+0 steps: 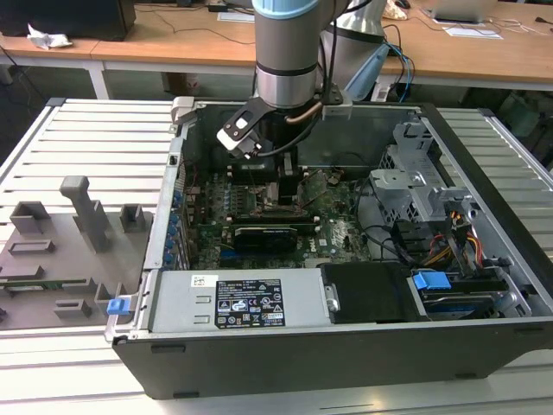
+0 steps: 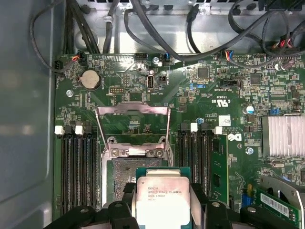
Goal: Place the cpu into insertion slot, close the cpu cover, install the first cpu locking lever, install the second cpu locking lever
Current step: 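Place the cpu into insertion slot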
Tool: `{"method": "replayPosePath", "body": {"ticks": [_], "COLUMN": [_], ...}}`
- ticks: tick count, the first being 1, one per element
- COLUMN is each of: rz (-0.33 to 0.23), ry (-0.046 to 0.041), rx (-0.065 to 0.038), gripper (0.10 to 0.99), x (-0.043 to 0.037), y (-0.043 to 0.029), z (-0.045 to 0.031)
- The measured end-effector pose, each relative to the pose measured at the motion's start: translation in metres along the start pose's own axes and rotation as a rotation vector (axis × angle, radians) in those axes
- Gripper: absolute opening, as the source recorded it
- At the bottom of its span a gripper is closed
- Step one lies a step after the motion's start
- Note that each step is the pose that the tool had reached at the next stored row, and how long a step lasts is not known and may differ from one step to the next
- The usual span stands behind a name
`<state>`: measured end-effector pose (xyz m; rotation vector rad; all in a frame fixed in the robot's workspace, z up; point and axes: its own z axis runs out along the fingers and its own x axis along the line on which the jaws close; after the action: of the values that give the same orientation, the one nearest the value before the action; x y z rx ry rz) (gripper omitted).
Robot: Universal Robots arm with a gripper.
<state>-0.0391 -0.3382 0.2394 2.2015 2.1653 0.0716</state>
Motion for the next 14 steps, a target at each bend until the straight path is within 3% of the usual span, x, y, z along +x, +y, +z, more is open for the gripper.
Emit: {"method": "replayPosePath", "body": {"ticks": [14], "rz": [0.000], "ry": [0.0003], "rx": [0.000], "gripper": [0.537], "x": [0.0007], "y": [-0.0003], "z": [0.0038]}}
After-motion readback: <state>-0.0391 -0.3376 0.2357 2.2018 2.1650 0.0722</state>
